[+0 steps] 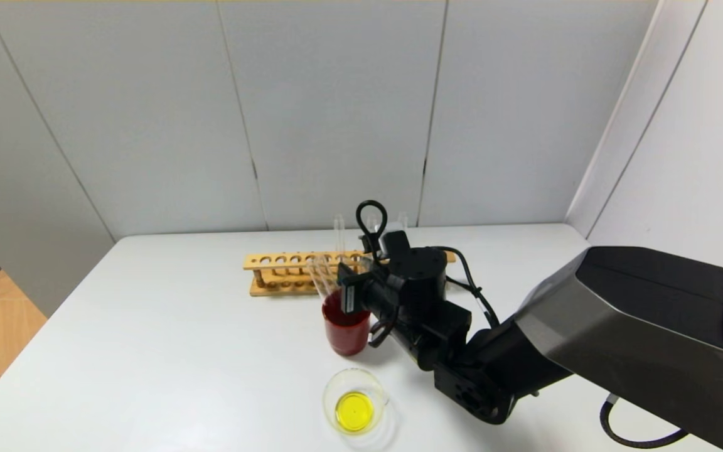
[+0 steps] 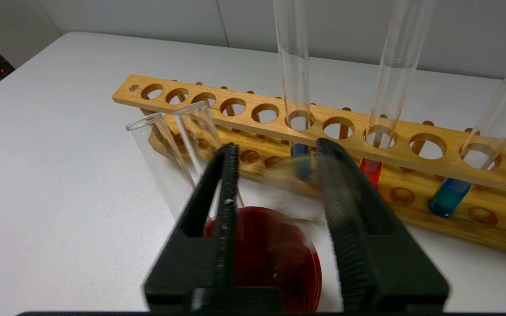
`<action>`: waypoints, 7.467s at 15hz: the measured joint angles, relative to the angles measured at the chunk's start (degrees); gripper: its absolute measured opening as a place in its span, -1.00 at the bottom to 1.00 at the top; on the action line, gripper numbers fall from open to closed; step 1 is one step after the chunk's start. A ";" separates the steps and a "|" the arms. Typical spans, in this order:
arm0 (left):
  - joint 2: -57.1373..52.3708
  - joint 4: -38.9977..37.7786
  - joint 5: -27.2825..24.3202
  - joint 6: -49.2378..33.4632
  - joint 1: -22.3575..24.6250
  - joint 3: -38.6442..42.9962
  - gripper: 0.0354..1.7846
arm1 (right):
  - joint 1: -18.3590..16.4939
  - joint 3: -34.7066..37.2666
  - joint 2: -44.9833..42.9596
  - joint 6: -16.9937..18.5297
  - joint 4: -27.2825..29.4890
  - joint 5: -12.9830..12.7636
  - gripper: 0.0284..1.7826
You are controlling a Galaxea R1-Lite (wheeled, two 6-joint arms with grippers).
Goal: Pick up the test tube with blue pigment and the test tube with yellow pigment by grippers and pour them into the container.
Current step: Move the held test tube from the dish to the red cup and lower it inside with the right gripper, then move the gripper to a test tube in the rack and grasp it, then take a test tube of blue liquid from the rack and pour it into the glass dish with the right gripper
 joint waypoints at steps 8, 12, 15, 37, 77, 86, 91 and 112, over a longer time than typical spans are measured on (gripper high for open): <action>0.00 0.00 0.00 0.02 0.00 0.00 0.95 | 0.05 0.55 -0.06 -1.79 -2.38 0.33 0.94; 0.00 0.00 0.00 0.02 0.00 0.00 0.95 | -0.72 0.69 -3.54 -2.95 -2.02 0.04 0.96; 0.00 0.00 0.00 0.00 0.00 0.00 0.95 | -3.49 1.88 -9.59 -3.78 -0.28 0.11 0.96; 0.00 0.00 0.00 0.05 0.00 0.00 0.95 | -16.46 3.97 -3.32 -5.35 1.87 11.25 0.96; 0.00 0.02 0.00 0.05 0.00 0.00 0.95 | -15.49 -16.29 -18.64 -6.31 24.48 17.69 -0.66; 0.00 0.00 0.00 0.00 0.00 0.00 0.95 | -7.75 14.95 -40.79 -10.83 25.16 17.01 -0.66; 0.00 0.00 0.00 0.05 0.00 0.00 0.95 | -6.75 31.01 -40.39 -23.86 18.35 17.05 -0.66; 0.00 0.00 0.00 0.05 0.00 0.00 0.95 | -0.89 22.63 -26.71 -71.46 32.05 14.97 -0.66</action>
